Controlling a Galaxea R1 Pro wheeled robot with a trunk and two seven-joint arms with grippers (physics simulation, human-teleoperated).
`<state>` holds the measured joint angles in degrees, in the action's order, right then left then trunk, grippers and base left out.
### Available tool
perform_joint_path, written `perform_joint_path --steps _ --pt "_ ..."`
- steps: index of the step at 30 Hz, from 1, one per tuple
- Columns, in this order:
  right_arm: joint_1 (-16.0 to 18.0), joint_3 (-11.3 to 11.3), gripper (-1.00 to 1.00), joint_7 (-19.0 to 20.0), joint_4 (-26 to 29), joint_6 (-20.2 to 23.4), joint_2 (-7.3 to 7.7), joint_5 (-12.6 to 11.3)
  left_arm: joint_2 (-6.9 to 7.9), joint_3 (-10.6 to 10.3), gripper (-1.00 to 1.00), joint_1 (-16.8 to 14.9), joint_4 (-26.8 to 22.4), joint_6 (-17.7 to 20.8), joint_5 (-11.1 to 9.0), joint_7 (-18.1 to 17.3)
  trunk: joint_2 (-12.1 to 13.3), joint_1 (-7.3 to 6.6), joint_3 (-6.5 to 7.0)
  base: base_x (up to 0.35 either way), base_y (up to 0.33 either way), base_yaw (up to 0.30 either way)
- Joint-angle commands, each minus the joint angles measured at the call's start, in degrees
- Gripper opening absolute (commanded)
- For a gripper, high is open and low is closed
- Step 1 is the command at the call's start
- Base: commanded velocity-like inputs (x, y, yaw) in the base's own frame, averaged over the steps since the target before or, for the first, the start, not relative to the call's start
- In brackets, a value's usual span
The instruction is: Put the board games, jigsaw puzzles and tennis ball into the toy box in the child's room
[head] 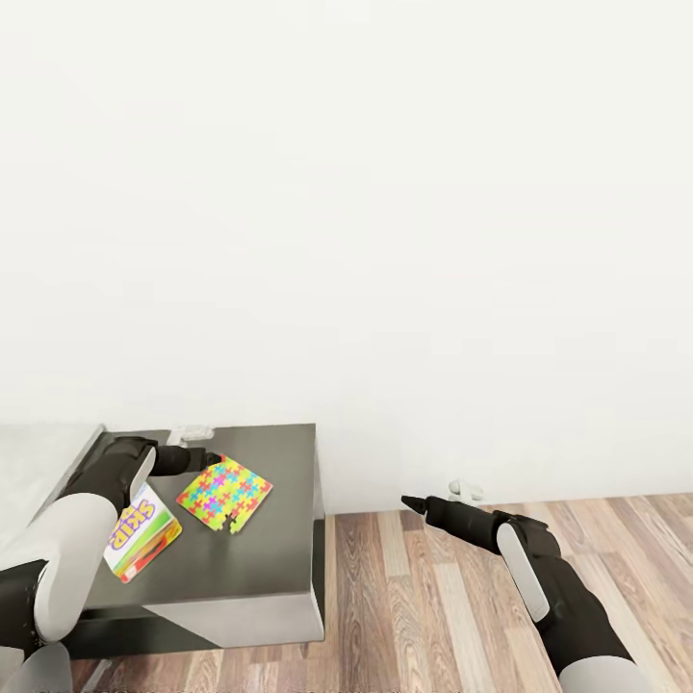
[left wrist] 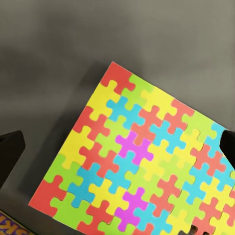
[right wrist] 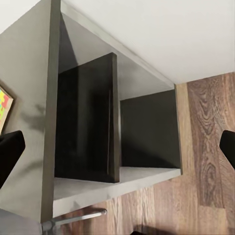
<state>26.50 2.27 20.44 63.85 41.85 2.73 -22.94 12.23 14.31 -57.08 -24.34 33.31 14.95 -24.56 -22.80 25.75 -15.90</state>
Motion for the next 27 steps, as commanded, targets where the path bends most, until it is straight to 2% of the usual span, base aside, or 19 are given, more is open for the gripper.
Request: perform_joint_path --steps 1,27 --pt "0.0 0.1 1.00 0.2 0.0 0.3 -0.01 0.0 -0.05 0.5 1.00 -0.1 -0.1 0.3 0.6 -0.5 -0.1 0.03 -0.20 0.000 0.000 0.000" --pt "0.0 0.1 1.00 0.2 0.0 0.3 -0.01 0.0 0.03 0.5 1.00 -0.4 -0.3 0.5 0.6 -0.5 -0.1 0.03 -2.64 0.000 0.000 0.000"
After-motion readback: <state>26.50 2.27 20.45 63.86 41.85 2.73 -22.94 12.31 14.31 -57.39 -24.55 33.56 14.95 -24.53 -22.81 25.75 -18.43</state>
